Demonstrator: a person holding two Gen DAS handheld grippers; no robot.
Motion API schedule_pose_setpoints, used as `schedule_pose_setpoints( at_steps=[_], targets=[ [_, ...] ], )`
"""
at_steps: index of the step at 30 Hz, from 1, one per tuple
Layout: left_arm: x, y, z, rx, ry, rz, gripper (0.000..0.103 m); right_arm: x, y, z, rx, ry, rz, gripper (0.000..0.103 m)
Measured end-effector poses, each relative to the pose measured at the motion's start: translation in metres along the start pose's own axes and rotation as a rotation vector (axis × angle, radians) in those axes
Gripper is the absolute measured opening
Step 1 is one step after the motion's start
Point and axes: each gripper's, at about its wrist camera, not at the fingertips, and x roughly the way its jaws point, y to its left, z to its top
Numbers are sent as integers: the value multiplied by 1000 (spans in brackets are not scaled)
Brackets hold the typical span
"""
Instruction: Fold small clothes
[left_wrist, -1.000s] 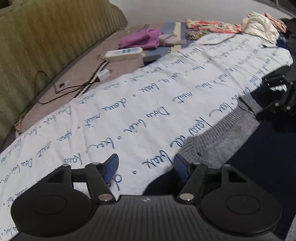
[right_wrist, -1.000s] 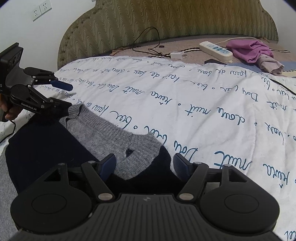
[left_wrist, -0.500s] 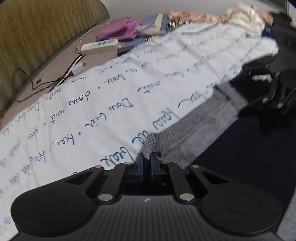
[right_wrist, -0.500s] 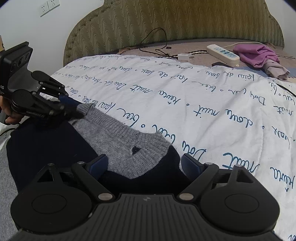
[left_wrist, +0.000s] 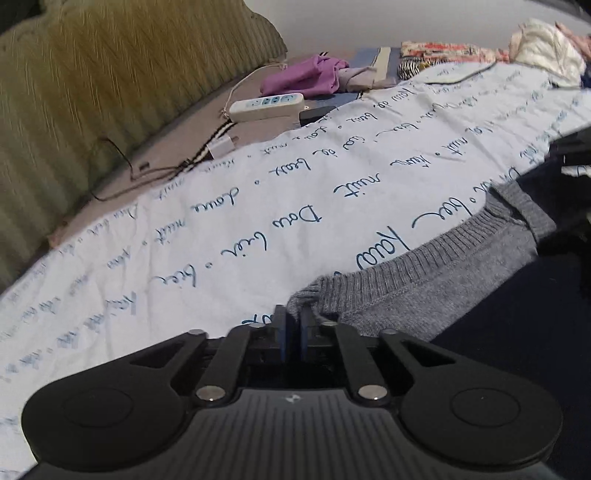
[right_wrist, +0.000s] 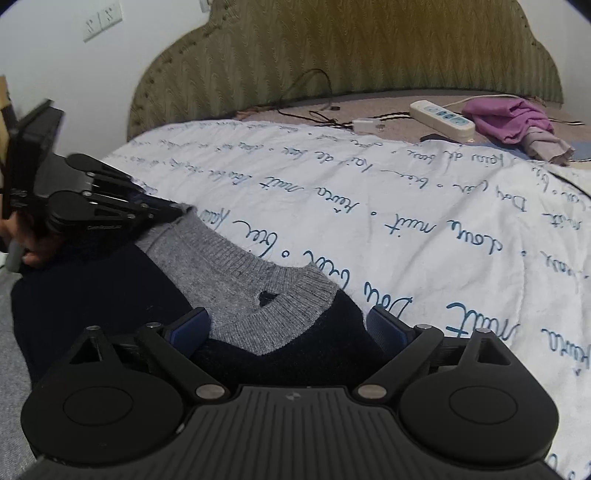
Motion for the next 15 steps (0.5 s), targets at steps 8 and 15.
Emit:
schedule_pose_setpoints(
  at_steps=[8, 15],
  targets=[
    [-150, 22, -64, -251, -226, 184, 80, -127, 5, -26, 296, -172, -158, 91],
    [-313, 40, -205, -779, -453, 135, 96, -254, 84, -147, 408, -249, -119, 97]
  ],
)
